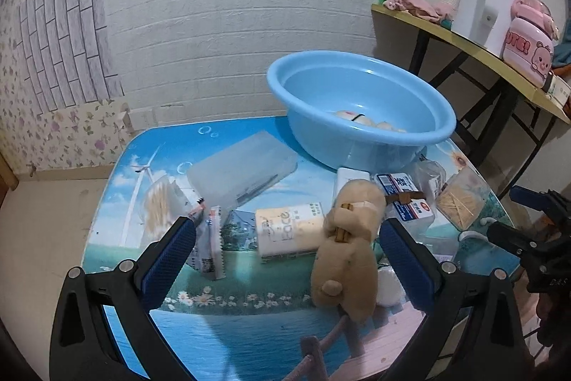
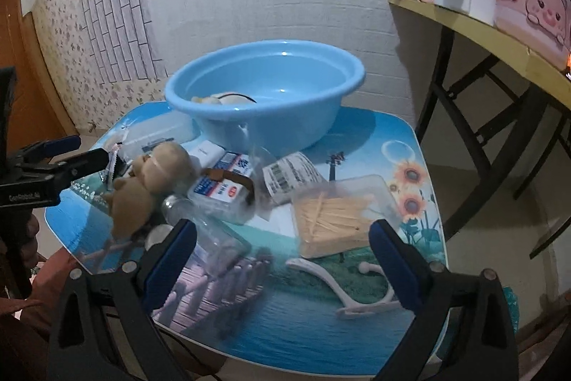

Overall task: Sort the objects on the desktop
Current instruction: 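Move the left gripper to the tan plush bear and grasp it, then grasp the white plastic hook with the right gripper while the left gripper holds the bear, then carry the hook and bear over the blue basin and release the hook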

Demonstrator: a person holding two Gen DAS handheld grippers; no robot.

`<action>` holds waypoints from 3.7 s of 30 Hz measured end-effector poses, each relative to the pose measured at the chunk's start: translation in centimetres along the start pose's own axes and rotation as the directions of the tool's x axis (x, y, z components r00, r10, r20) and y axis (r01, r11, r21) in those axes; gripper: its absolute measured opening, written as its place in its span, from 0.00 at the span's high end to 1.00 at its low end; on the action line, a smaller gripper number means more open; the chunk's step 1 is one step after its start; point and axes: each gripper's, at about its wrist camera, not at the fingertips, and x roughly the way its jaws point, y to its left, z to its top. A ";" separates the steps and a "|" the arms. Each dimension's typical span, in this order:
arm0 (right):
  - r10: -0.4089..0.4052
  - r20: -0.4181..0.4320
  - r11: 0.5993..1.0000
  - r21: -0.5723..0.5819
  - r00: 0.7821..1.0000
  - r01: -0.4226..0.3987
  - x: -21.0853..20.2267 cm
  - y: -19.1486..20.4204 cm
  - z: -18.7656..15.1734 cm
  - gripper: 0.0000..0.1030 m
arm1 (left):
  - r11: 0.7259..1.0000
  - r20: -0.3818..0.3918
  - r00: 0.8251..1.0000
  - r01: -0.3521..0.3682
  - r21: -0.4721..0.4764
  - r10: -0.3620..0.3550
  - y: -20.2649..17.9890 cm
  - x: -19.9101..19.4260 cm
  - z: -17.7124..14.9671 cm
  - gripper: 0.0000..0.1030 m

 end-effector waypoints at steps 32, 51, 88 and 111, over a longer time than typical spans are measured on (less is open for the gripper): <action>-0.051 -0.057 0.998 0.045 0.997 0.053 1.6 -2.7 -2.1 0.07 | 0.996 -0.110 0.990 0.085 0.010 -0.084 0.4 1.4 -3.2 0.00; -0.109 -0.123 0.989 0.086 0.986 0.120 1.4 -5.6 -4.2 0.20 | 0.991 -0.142 0.984 0.120 0.063 -0.110 -2.6 5.0 -2.2 0.24; -0.024 -0.118 0.998 0.059 0.993 0.031 2.3 -4.9 -4.3 0.47 | 0.981 -0.206 0.971 0.148 0.123 -0.121 -2.2 4.0 -4.3 0.46; 0.068 -0.033 0.998 0.004 0.997 -0.068 -1.7 -3.2 -1.0 0.47 | 0.998 -0.089 0.994 0.067 -0.010 -0.067 2.4 -1.3 -0.7 0.57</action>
